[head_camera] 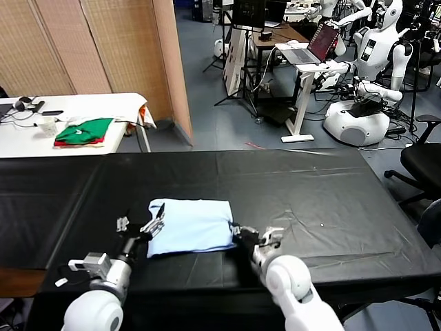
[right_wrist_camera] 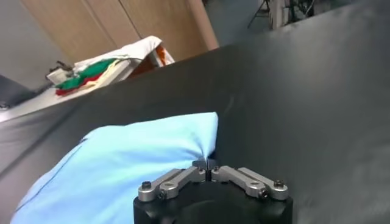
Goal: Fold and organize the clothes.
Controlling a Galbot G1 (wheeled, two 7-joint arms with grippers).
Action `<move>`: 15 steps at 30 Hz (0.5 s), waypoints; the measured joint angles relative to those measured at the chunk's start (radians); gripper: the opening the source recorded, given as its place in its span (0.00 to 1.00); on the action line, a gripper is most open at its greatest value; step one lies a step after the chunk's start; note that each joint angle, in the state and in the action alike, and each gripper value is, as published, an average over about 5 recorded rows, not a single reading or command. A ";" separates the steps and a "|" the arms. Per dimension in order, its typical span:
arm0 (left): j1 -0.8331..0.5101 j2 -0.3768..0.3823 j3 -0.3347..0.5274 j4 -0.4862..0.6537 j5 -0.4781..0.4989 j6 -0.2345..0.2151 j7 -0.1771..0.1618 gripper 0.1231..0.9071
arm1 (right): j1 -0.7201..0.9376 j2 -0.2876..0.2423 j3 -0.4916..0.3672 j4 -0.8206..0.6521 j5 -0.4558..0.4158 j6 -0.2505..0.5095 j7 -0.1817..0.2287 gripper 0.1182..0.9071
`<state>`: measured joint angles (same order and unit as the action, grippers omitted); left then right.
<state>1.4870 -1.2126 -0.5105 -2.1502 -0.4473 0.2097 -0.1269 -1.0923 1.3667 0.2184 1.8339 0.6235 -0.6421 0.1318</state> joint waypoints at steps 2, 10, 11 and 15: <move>0.004 -0.001 -0.007 -0.001 -0.001 -0.001 0.000 1.00 | 0.012 -0.018 0.008 0.008 0.000 -0.031 0.003 0.11; 0.023 0.013 -0.018 -0.010 -0.005 -0.026 -0.025 1.00 | -0.062 -0.104 0.070 0.141 -0.080 -0.094 0.021 0.70; 0.027 0.016 -0.017 -0.010 -0.003 -0.036 -0.025 1.00 | -0.081 -0.116 0.084 0.163 -0.091 -0.094 0.017 0.78; 0.045 0.027 -0.015 -0.015 -0.008 -0.065 -0.015 1.00 | -0.170 -0.152 0.148 0.254 -0.150 -0.048 -0.001 0.97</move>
<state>1.5321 -1.1857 -0.5251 -2.1650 -0.4549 0.1450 -0.1417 -1.2622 1.2151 0.3668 2.0881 0.4739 -0.6900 0.1311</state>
